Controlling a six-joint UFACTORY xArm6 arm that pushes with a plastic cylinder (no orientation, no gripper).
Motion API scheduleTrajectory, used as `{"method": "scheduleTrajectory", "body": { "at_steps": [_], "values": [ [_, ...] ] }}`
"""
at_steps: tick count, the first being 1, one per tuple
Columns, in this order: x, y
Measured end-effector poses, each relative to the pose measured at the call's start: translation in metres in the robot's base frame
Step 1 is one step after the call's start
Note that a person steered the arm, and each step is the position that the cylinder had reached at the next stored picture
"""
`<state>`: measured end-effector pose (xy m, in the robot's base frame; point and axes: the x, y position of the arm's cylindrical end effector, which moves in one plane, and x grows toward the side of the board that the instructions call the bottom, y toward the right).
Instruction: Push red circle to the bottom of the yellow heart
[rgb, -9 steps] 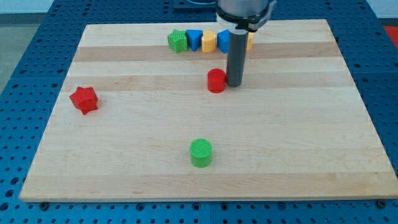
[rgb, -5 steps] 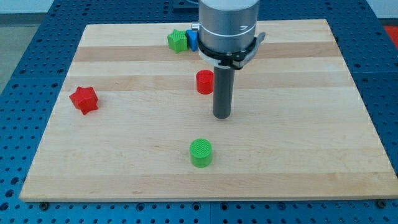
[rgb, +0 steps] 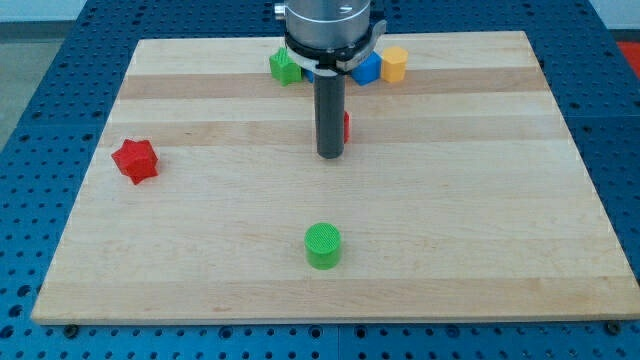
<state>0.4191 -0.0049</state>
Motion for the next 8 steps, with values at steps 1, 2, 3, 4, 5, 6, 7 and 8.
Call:
{"method": "scheduleTrajectory", "body": {
  "at_steps": [1, 2, 3, 4, 5, 6, 7, 8],
  "values": [
    [-0.025, 0.0],
    [-0.058, 0.0],
    [-0.071, 0.0],
    [-0.065, 0.0],
    [-0.002, 0.006],
    [0.049, 0.043],
    [-0.009, 0.061],
    [-0.015, 0.061]
  ]
}}
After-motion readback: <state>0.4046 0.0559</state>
